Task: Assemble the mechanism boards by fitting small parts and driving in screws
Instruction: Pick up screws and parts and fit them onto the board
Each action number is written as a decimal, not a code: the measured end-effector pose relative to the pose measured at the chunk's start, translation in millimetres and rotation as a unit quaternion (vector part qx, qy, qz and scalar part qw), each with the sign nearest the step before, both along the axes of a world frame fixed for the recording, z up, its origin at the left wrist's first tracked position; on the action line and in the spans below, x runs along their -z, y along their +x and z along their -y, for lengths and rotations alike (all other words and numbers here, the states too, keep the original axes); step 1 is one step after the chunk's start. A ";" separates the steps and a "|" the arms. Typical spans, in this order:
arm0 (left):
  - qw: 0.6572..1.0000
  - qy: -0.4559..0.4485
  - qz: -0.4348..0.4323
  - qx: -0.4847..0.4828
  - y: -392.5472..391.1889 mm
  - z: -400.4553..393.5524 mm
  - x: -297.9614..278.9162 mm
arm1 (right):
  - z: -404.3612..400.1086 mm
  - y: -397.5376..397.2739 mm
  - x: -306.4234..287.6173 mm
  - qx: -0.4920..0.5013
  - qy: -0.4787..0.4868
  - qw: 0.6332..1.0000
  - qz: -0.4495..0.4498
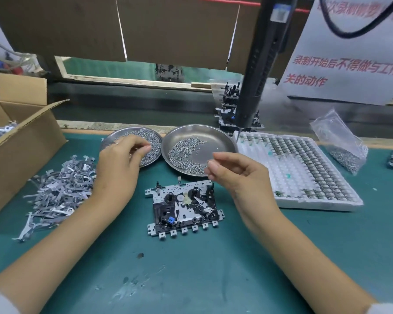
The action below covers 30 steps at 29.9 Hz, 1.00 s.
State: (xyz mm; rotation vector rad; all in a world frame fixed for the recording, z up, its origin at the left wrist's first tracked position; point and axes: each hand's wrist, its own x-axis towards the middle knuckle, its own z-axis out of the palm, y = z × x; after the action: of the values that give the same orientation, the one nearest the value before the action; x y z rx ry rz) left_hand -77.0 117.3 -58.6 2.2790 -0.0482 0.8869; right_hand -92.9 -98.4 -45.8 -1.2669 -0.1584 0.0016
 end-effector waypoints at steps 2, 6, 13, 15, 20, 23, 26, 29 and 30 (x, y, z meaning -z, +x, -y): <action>1.000 -0.009 -0.006 -0.006 -0.9 1.0 1.1 | -1.6 -1.1 -0.8 -0.003 0.003 1.000 -0.008; 1.000 -0.017 -0.023 -0.003 -0.9 -1.6 -0.1 | -4.5 -5.0 -1.7 0.000 -0.011 1.000 -0.016; 0.961 -0.169 0.047 0.214 -35.5 46.6 -15.2 | -8.3 -12.8 -6.7 -0.062 0.112 0.990 -0.051; 0.954 -0.195 0.053 0.220 -38.9 53.2 -13.8 | -9.5 -15.3 -8.3 -0.086 0.127 0.987 -0.055; 0.935 -0.267 0.029 0.230 -43.1 61.4 -12.9 | -11.6 -18.1 -10.9 -0.099 0.136 0.984 -0.063; 0.929 -0.282 0.028 0.238 -44.0 61.6 -12.4 | -11.6 -19.7 -12.1 -0.099 0.135 0.984 -0.063; 0.923 -0.296 0.030 0.244 -44.7 62.5 -12.1 | -11.7 -21.0 -13.5 -0.104 0.136 0.983 -0.066; 0.920 -0.303 0.032 0.245 -44.5 63.6 -11.6 | -11.4 -21.0 -14.3 -0.105 0.141 0.982 -0.072; 0.919 -0.307 0.030 0.245 -44.4 63.6 -11.2 | -11.2 -21.1 -14.3 -0.106 0.143 0.981 -0.074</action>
State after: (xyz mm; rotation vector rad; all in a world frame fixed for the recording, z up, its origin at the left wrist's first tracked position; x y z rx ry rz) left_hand -121.4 53.7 -47.3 1.5483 -0.3103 0.5907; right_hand -113.9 -87.1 -31.5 -0.9541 -0.1593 0.2479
